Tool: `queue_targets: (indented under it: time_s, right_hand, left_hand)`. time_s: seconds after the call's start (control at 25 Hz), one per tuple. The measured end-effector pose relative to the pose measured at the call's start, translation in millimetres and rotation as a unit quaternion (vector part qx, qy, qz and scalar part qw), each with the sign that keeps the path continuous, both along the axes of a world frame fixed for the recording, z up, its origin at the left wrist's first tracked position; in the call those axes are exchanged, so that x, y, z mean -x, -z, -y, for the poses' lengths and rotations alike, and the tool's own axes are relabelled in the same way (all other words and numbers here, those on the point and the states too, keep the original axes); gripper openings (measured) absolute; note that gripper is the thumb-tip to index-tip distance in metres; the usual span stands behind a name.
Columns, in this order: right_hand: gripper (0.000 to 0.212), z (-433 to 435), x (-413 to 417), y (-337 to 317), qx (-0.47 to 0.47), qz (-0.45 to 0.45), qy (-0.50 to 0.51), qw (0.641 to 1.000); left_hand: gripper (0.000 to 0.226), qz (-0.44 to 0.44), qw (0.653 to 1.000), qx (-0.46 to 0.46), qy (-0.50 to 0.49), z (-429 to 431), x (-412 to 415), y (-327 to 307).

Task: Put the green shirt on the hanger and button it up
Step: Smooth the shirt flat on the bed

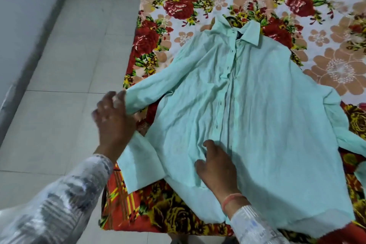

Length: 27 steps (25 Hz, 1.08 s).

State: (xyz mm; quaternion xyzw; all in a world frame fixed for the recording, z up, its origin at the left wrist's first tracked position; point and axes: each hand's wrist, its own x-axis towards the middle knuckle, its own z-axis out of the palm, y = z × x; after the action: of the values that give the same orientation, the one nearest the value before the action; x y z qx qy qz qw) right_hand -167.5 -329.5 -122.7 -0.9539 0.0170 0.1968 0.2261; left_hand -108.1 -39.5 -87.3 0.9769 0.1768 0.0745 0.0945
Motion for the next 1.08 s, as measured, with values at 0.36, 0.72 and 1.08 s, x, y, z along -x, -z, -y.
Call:
queue_targets:
  time_s: [0.36, 0.72, 1.08]
  right_hand:
    - [0.079, 19, 29, 8, 0.049, 0.035, -0.265, 0.962]
    - [0.035, 74, 16, -1, 0.11, 0.064, -0.291, 0.948]
    - [0.026, 84, 64, -6, 0.143, 0.073, -0.343, 0.926]
  left_hand:
    - [0.068, -0.224, 0.886, 0.058, 0.402, 5, 70, 50]
    - [0.027, -0.264, 0.882, 0.03, 0.389, -6, 83, 30]
    - [0.022, -0.186, 0.908, 0.091, 0.363, 11, 146, 38]
